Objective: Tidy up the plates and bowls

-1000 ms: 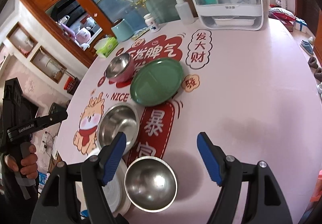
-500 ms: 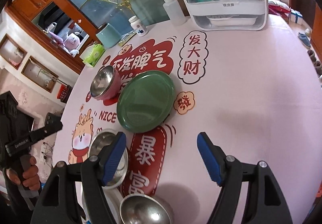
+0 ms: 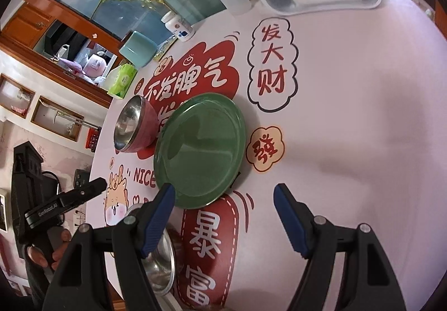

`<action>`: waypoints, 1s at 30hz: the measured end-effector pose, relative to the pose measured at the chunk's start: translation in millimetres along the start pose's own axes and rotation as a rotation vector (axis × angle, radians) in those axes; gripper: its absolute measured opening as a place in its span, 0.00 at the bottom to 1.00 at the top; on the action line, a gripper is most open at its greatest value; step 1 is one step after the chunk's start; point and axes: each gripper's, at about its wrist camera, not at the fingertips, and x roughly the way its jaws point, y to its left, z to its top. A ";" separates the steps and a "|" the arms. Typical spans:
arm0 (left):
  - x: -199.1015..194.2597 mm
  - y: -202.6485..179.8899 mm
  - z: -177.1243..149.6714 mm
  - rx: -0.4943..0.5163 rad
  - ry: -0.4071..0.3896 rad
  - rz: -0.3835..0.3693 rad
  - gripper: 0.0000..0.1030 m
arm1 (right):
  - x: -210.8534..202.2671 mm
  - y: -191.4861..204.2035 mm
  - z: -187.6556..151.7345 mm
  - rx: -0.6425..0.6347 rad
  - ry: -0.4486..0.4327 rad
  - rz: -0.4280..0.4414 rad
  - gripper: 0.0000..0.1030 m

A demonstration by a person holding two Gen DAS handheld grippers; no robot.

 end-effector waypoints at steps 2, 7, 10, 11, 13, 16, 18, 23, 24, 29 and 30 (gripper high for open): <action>9.2 0.7 1.7 -0.005 0.011 -0.008 0.76 | 7.5 -3.7 -1.0 0.011 0.001 0.019 0.71; 31.9 -1.6 6.6 -0.005 0.028 -0.031 0.76 | 26.2 -9.8 -2.4 0.032 0.022 0.032 0.71; 44.8 -4.1 8.3 -0.005 0.038 -0.038 0.76 | 33.5 -12.7 -2.0 0.049 0.017 0.047 0.71; 48.5 -4.8 8.9 -0.004 0.042 -0.041 0.76 | 36.2 -13.6 -1.5 0.049 0.017 0.047 0.71; 56.9 -6.7 10.7 0.004 0.048 -0.042 0.75 | 41.2 -15.3 0.3 0.048 0.014 0.043 0.71; 66.8 -8.9 11.6 0.011 0.055 -0.038 0.75 | 46.3 -19.4 1.7 0.058 0.006 0.048 0.71; 72.1 -9.7 12.7 0.009 0.060 -0.041 0.74 | 50.8 -21.5 3.0 0.063 0.004 0.047 0.71; 84.4 -12.2 12.5 0.007 0.070 -0.040 0.60 | 56.1 -24.4 5.0 0.058 0.006 0.043 0.58; 86.3 -13.0 12.5 0.010 0.071 -0.043 0.58 | 56.6 -25.0 5.6 0.059 0.004 0.040 0.54; 96.0 -16.9 12.7 0.016 0.092 -0.054 0.47 | 59.2 -27.3 6.1 0.065 0.003 0.039 0.40; 96.7 -17.3 12.4 0.017 0.094 -0.054 0.46 | 60.0 -27.2 6.1 0.064 0.003 0.038 0.37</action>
